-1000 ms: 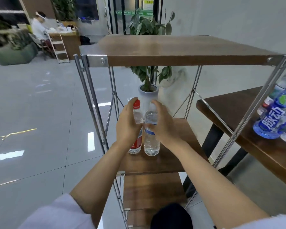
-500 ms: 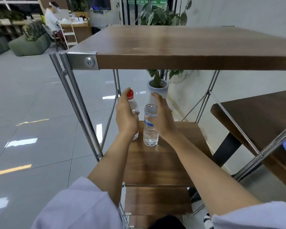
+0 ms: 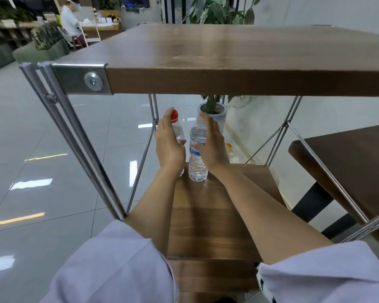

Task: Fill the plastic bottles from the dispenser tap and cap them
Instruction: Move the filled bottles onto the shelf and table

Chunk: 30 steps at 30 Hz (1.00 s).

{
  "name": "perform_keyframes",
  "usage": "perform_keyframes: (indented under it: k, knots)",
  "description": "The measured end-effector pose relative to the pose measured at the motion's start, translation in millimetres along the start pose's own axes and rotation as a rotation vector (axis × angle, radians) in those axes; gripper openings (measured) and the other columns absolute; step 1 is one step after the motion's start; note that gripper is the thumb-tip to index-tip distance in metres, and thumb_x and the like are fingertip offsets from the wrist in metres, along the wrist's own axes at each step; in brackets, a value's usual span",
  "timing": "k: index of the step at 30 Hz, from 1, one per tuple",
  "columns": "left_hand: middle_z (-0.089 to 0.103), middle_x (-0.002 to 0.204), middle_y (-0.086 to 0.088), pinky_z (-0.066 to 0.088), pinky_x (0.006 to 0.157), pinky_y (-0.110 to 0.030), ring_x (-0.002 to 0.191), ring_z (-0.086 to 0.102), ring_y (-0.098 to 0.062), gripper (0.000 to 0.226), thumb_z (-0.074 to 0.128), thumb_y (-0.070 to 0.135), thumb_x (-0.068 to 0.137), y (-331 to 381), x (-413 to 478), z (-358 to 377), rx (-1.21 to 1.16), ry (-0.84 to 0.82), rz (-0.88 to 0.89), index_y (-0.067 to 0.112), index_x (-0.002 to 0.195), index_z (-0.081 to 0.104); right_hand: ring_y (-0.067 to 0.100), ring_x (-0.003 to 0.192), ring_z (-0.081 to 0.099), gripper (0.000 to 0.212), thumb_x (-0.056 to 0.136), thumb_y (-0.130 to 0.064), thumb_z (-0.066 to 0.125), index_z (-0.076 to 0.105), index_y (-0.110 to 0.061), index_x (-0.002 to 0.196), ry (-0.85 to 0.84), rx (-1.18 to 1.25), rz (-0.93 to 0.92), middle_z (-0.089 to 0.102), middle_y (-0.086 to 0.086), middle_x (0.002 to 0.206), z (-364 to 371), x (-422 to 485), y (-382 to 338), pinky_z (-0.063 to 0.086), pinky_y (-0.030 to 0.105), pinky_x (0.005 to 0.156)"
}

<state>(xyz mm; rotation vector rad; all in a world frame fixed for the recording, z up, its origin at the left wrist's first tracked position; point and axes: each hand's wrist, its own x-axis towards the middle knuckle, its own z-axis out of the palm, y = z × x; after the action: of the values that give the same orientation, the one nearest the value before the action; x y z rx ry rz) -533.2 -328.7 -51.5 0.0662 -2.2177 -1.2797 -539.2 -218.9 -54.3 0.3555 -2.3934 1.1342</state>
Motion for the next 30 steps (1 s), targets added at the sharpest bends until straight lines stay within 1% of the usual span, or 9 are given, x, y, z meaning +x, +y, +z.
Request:
perform_keyframes:
  k: [5,11,14,17,20,24,26,28,30]
  knots:
    - [0.044,0.147,0.004,0.026,0.076,0.007,0.127,0.044,-0.012,0.085,0.068,-0.013,0.081,-1,2,-1,-0.002,-0.006,-0.006,0.029,0.147,0.035,0.029,0.131,0.049,0.082,0.077,-0.002,0.081,0.036,-0.010,0.146,0.028,-0.002,0.020,0.044,0.014,0.147,4,5,0,0.044,0.034,0.103]
    - [0.042,0.149,0.000,0.024,0.072,0.014,0.133,0.042,-0.017,0.083,0.066,-0.012,0.084,-1,2,0,-0.014,-0.018,-0.012,0.027,0.149,0.033,0.032,0.125,0.055,0.081,0.078,-0.006,0.081,0.036,-0.009,0.145,0.023,-0.060,0.031,0.044,0.015,0.146,7,8,-3,0.050,0.042,0.099]
    - [0.040,0.150,-0.001,0.028,0.087,0.003,0.135,0.041,-0.018,0.082,0.065,-0.011,0.086,0,0,-1,0.016,-0.034,-0.019,0.027,0.151,0.031,0.032,0.121,0.057,0.082,0.081,-0.014,0.081,0.032,-0.012,0.146,-0.053,-0.128,0.032,0.043,0.013,0.146,0,10,-3,0.053,0.044,0.097]
    - [0.039,0.150,-0.003,0.028,0.091,0.001,0.134,0.040,-0.019,0.082,0.064,-0.009,0.087,2,-1,-3,0.032,-0.044,-0.002,0.026,0.152,0.028,0.033,0.120,0.055,0.088,0.082,-0.021,0.079,0.024,-0.020,0.150,-0.151,-0.240,0.031,0.040,0.011,0.147,-10,11,-4,0.052,0.044,0.092]
    - [0.034,0.153,-0.005,0.037,0.105,-0.024,0.137,0.038,-0.022,0.085,0.067,-0.008,0.085,5,-1,-3,0.105,-0.020,0.030,0.023,0.152,0.027,0.036,0.132,0.042,0.094,0.083,-0.024,0.078,0.016,-0.024,0.155,-0.204,-0.308,0.039,0.028,0.010,0.155,-18,9,-7,0.050,0.049,0.094]
    - [0.029,0.155,-0.003,0.031,0.102,-0.008,0.140,0.034,-0.019,0.078,0.066,-0.002,0.088,10,-12,-5,0.132,-0.015,0.102,0.022,0.152,0.028,0.036,0.144,0.028,0.088,0.087,-0.023,0.073,0.017,-0.024,0.156,-0.203,-0.360,-0.015,0.018,0.010,0.161,-31,-5,-11,0.048,0.052,0.100]
    - [0.025,0.159,-0.006,0.034,0.113,-0.025,0.144,0.030,-0.022,0.079,0.068,0.002,0.090,16,-23,-7,0.153,-0.019,0.122,0.025,0.151,0.024,0.033,0.147,0.024,0.081,0.091,-0.026,0.068,0.019,-0.024,0.156,-0.216,-0.404,-0.049,0.016,0.009,0.163,-40,-16,-16,0.045,0.049,0.106]
    - [0.028,0.157,-0.010,0.038,0.115,-0.045,0.145,0.031,-0.027,0.071,0.067,0.008,0.092,25,-37,-11,0.128,-0.028,0.116,0.027,0.148,0.026,0.030,0.148,0.023,0.076,0.093,-0.027,0.066,0.022,-0.024,0.155,-0.216,-0.447,-0.076,0.015,0.007,0.164,-52,-28,-21,0.041,0.046,0.112]
    - [0.032,0.155,-0.011,0.039,0.113,-0.050,0.144,0.033,-0.028,0.062,0.066,0.015,0.094,35,-51,-18,0.170,-0.055,0.123,0.021,0.147,0.035,0.030,0.148,0.025,0.072,0.093,-0.025,0.067,0.028,-0.023,0.154,-0.209,-0.481,-0.098,0.019,0.007,0.164,-66,-42,-25,0.038,0.047,0.113]
